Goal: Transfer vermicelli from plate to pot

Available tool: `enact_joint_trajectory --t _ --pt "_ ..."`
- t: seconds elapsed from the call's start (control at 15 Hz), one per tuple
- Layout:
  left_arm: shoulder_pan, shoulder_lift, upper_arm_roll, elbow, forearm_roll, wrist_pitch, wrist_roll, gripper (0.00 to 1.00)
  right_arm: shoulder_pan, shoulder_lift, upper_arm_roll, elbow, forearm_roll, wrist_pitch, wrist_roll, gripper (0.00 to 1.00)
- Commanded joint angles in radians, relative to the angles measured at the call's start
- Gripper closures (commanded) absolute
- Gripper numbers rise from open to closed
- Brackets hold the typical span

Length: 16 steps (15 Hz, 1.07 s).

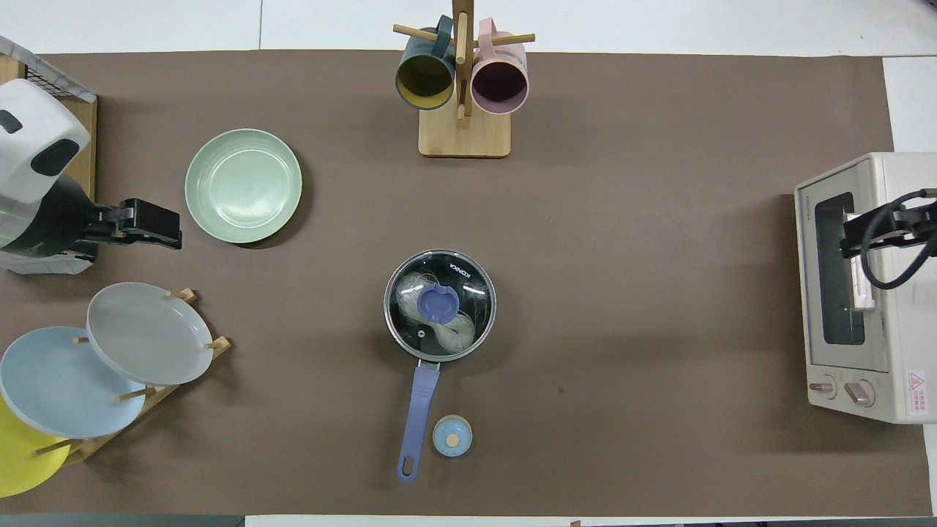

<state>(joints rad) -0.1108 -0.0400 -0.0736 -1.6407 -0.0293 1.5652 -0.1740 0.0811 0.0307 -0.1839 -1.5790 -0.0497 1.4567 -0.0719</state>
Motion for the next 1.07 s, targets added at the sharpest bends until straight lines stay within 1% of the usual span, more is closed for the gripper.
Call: enact_joint_trajectory --t 0.0,0.27,0.47,1.0 --pt "0.003 -0.009 0.0 0.001 0.019 -0.013 -0.002 0.0 -0.012 -0.015 0.0 0.002 0.044 -0.019 -0.037 0.0" --pt "0.003 -0.009 0.0 0.002 0.019 -0.013 -0.002 0.0 -0.023 0.0 0.015 0.017 0.039 0.014 -0.032 0.0" --pt "0.003 -0.009 0.0 0.002 0.019 -0.013 -0.002 0.0 -0.024 0.014 0.056 0.02 0.037 0.008 -0.032 0.0" --pt "0.003 -0.011 0.0 0.002 0.019 -0.013 -0.002 0.0 -0.024 -0.003 0.05 0.011 0.051 0.007 -0.032 0.0"
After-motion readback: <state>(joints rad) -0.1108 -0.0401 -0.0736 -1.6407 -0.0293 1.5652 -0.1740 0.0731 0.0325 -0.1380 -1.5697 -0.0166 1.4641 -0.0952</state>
